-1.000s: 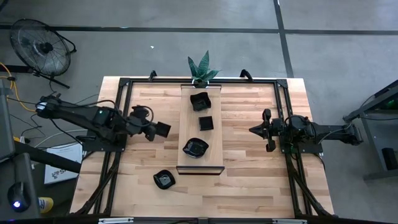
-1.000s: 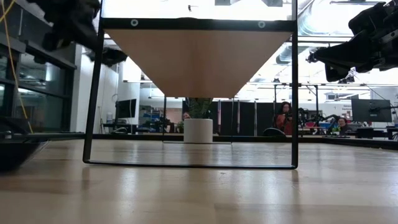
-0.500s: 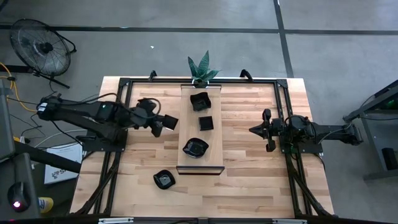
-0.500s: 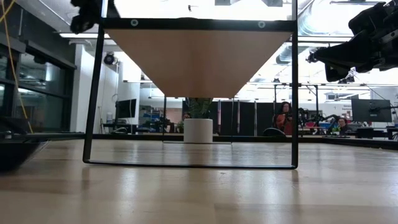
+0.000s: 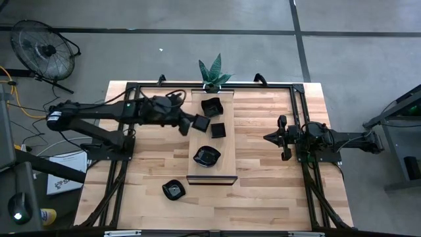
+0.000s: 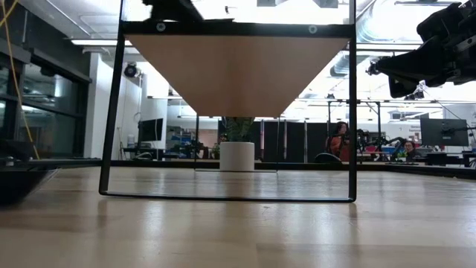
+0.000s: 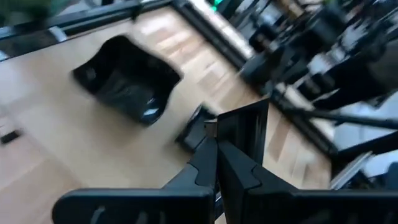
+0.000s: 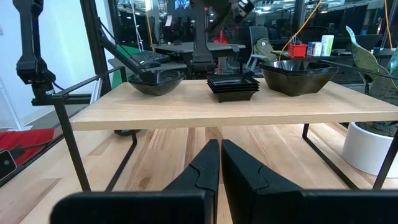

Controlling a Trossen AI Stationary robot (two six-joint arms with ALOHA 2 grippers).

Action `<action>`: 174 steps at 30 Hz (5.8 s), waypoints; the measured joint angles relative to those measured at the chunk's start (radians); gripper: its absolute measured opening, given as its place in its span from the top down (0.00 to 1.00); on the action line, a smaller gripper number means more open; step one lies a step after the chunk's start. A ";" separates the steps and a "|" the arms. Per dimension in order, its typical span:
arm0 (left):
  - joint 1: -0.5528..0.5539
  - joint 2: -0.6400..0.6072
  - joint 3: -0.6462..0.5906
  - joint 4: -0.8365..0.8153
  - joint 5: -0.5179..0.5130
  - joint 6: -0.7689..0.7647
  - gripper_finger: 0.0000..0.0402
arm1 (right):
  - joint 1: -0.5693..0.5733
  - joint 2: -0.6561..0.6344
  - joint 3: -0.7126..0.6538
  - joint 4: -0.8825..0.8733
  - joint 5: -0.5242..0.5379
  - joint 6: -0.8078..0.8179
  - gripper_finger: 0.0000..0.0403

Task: Pick & Place Mini shaped plates
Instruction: Stack the black square plate on top of the black square plate on the shelf, then stack the black leaf shaped plate on top of the black leaf shaped plate on the shelf

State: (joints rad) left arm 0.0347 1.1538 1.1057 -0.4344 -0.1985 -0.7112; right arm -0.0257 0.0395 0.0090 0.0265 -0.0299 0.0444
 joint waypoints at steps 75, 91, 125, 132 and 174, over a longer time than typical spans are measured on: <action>-0.067 0.321 -0.010 0.237 -0.201 -0.551 1.00 | 0.000 0.000 0.000 0.000 0.000 0.000 0.97; -0.068 0.321 -0.010 0.245 -0.192 -0.518 0.84 | 0.000 0.000 0.000 0.000 0.000 0.000 0.97; -0.229 0.077 -0.009 -0.377 -0.240 -0.315 0.73 | 0.000 0.001 0.000 0.000 0.000 0.000 0.97; -0.329 0.062 -0.009 -0.498 -0.215 -0.340 0.73 | 0.000 0.001 0.000 0.000 0.000 0.000 0.97; -0.572 0.143 -0.429 -0.086 0.237 -0.315 0.73 | 0.000 0.000 0.000 0.000 0.000 0.000 0.97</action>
State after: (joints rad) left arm -0.5369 1.2964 0.6768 -0.5201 0.0387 -1.0265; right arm -0.0258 0.0399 0.0087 0.0269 -0.0299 0.0444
